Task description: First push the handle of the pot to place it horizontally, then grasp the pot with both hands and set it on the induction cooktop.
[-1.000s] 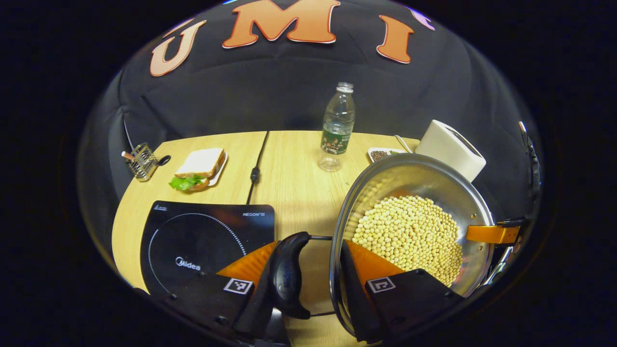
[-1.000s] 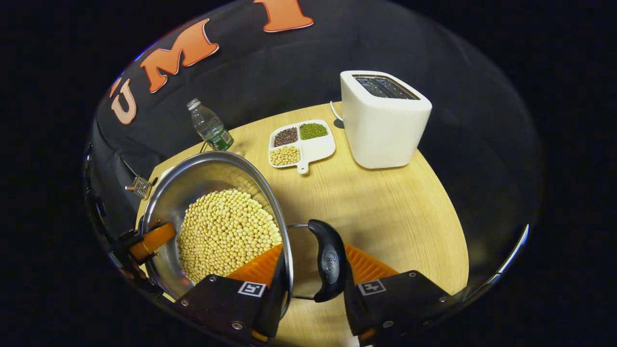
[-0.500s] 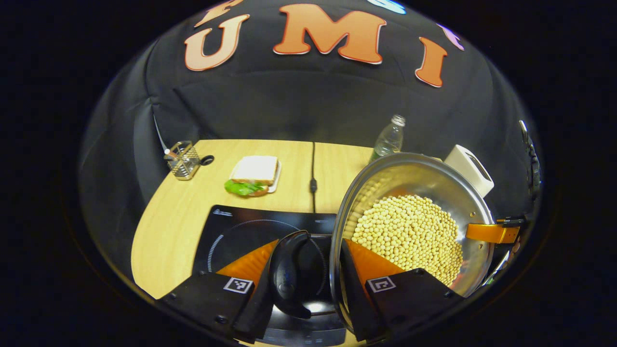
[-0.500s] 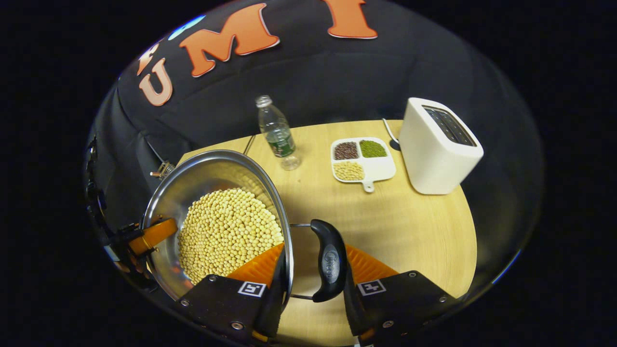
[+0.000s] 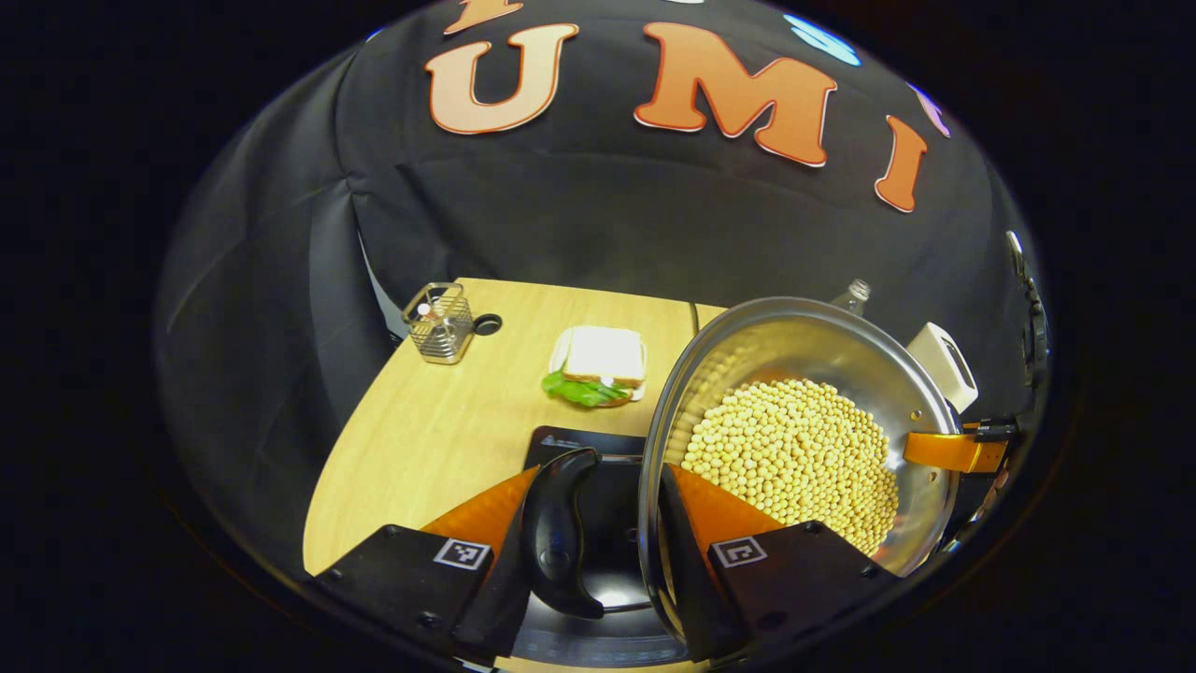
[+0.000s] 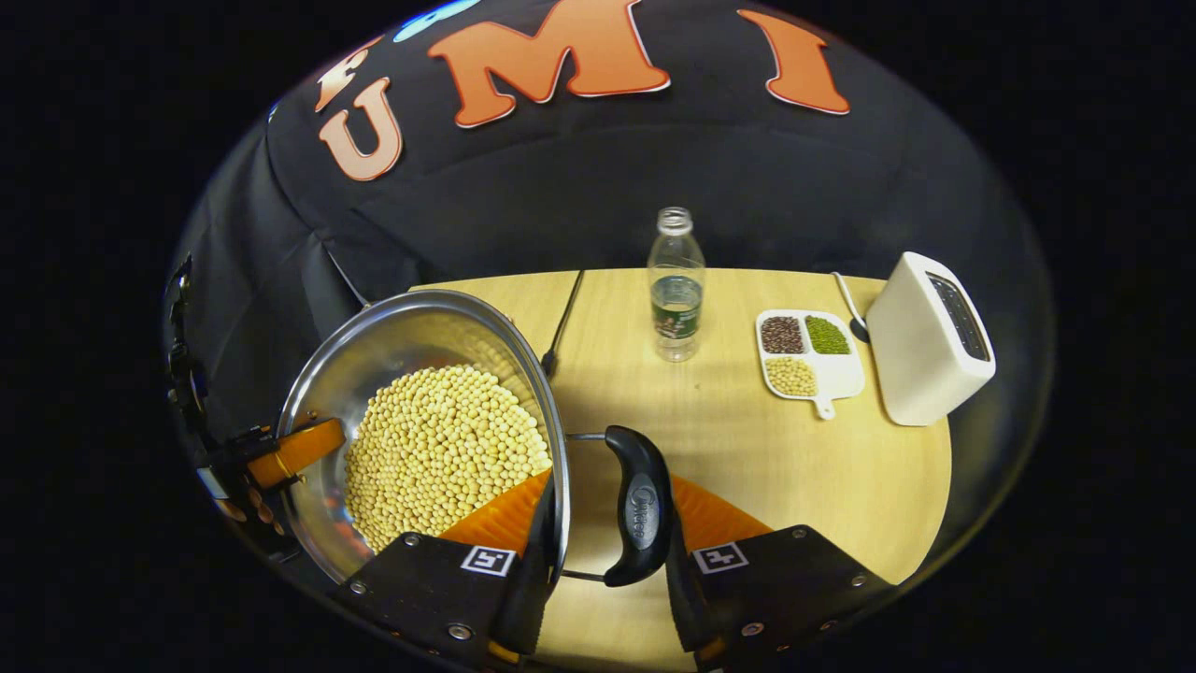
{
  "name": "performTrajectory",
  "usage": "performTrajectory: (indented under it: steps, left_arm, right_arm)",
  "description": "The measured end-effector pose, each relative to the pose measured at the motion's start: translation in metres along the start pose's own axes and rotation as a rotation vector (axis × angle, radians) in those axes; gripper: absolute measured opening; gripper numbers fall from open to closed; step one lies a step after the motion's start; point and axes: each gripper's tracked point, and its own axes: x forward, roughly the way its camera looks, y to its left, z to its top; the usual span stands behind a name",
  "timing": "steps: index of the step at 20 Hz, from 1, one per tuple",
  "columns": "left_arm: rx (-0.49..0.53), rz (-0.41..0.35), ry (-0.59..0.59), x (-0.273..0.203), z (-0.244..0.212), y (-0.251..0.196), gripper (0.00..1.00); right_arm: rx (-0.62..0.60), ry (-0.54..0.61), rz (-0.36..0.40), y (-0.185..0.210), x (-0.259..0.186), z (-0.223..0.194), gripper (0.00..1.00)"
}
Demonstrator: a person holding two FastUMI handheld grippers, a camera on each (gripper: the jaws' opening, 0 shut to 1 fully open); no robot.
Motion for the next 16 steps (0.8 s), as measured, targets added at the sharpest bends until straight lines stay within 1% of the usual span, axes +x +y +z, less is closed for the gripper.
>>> performTrajectory:
  steps: [4, 7, 8, 9, 11, 12, 14, 16]
  left_arm:
    - [-0.007, 0.010, 0.026, 0.005, 0.001, -0.004, 0.72]
    - [-0.029, 0.004, 0.052, 0.005, 0.001, 0.003, 0.72]
    - [-0.037, 0.001, 0.059, 0.006, 0.003, 0.004, 0.72]
    - [-0.042, -0.001, 0.071, 0.005, 0.002, 0.005, 0.70]
    - [-0.054, -0.005, 0.084, 0.010, 0.002, 0.006, 0.72]
    - [-0.060, -0.008, 0.090, 0.012, 0.003, 0.006, 0.70]
    - [-0.069, -0.012, 0.100, 0.014, 0.001, 0.004, 0.72]
    - [-0.074, -0.013, 0.104, 0.014, 0.000, 0.002, 0.72]
  right_arm:
    - [-0.006, 0.033, 0.000, 0.026, 0.020, -0.005, 0.55]
    - [-0.008, 0.050, -0.010, 0.038, 0.032, -0.009, 0.55]
    - [-0.009, 0.057, -0.013, 0.041, 0.035, -0.011, 0.55]
    - [-0.009, 0.062, -0.018, 0.045, 0.040, -0.013, 0.55]
    - [-0.011, 0.070, -0.029, 0.051, 0.045, -0.017, 0.55]
    - [-0.012, 0.073, -0.033, 0.053, 0.047, -0.020, 0.55]
    - [-0.006, 0.080, -0.038, 0.054, 0.052, -0.025, 0.55]
    - [-0.004, 0.084, -0.042, 0.057, 0.057, -0.027, 0.55]
